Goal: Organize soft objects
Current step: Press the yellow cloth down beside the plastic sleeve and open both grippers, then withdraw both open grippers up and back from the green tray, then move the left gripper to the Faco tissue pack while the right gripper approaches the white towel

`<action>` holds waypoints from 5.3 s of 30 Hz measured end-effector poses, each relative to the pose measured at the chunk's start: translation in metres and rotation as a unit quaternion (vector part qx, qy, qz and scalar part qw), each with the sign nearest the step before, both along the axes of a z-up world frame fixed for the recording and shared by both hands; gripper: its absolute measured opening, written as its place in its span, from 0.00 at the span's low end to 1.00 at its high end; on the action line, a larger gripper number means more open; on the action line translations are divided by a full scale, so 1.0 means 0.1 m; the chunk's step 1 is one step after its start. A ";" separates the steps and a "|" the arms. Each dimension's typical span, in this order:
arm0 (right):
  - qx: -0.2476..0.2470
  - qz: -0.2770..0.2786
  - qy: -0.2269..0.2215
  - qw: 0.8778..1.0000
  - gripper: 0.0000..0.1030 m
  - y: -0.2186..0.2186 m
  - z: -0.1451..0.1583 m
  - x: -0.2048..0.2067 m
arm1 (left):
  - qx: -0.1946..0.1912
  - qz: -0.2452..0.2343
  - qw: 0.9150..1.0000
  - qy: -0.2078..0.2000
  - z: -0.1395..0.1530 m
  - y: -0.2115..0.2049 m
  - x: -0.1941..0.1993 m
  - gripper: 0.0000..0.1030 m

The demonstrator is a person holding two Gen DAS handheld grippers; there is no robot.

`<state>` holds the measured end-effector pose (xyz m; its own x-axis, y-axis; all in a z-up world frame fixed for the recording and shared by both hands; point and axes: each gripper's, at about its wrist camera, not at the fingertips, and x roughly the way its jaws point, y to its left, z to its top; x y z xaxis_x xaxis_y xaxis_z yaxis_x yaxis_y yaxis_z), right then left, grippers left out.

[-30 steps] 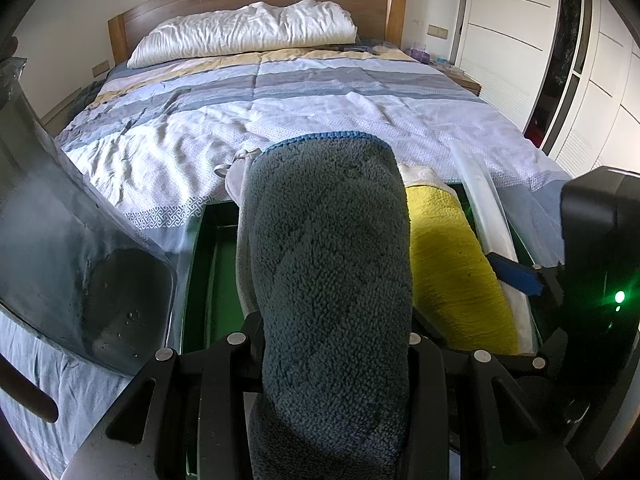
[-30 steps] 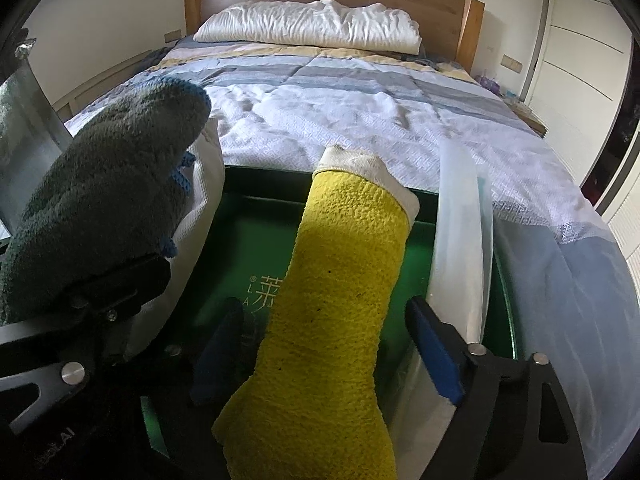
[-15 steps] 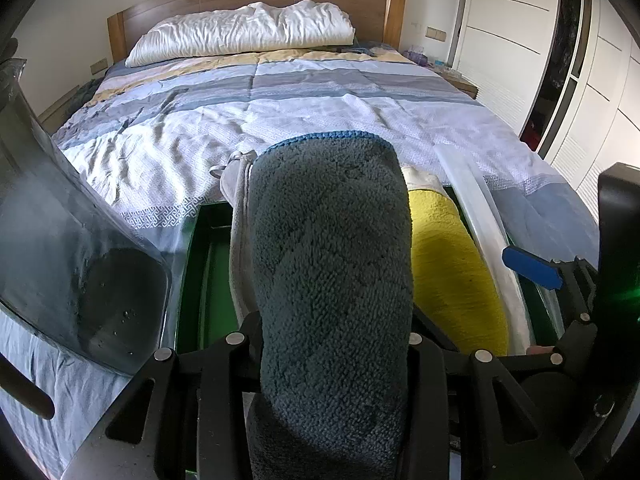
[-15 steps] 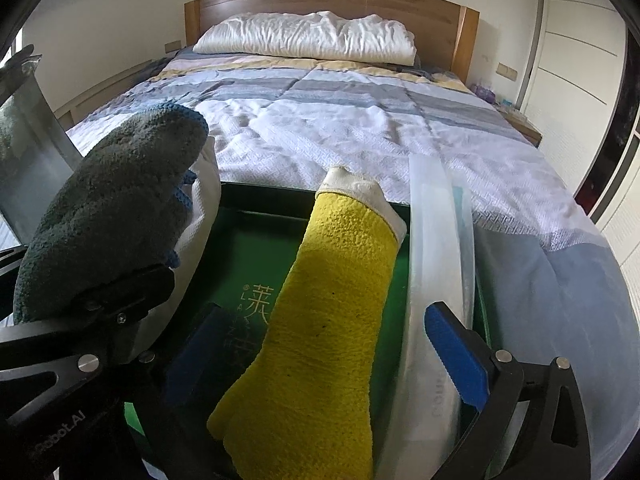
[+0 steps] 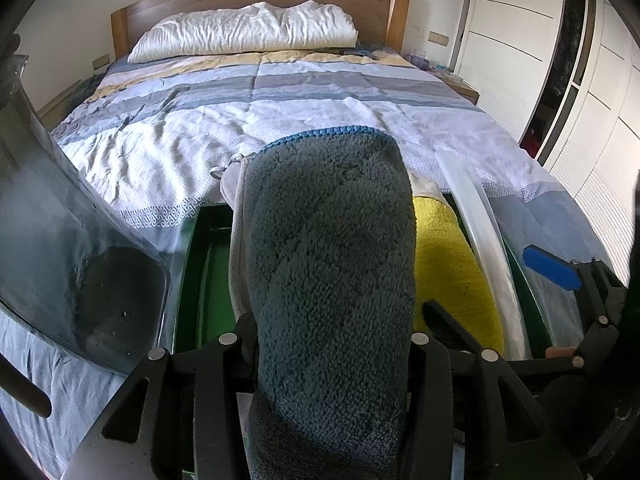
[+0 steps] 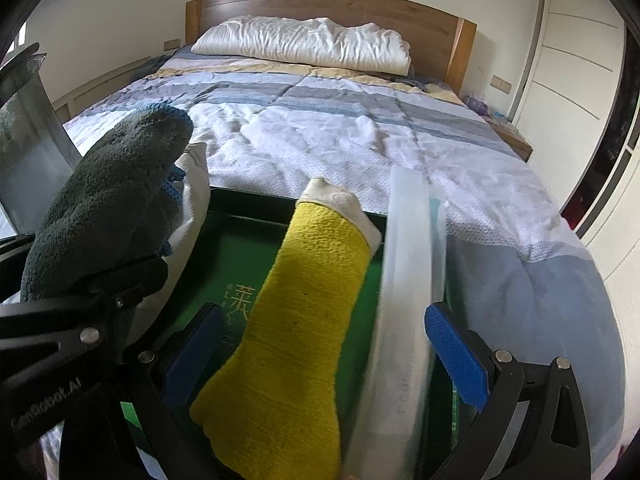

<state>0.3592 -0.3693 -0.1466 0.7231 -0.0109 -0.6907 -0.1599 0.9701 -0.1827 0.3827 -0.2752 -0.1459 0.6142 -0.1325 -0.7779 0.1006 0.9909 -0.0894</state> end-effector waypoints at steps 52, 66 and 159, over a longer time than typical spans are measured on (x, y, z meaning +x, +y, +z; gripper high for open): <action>-0.028 -0.014 -0.015 0.999 1.00 -0.12 0.24 -0.19 | -0.035 0.002 0.999 -0.031 0.32 0.01 -0.05 0.88; -0.042 -0.020 -0.013 0.999 1.00 -0.07 0.39 -0.32 | -0.033 -0.008 0.998 -0.056 0.52 -0.02 -0.22 0.88; 0.056 0.024 -0.004 0.998 1.00 2.19 0.76 -3.91 | 0.083 0.182 0.980 0.012 0.22 4.52 -3.48 0.88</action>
<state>-0.0323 -0.1502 -0.0703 0.7258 0.1017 -0.6803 -0.2063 0.9757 -0.0742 0.0347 0.1764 -0.1240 0.5785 0.2216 -0.7850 -0.2618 0.9619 0.0786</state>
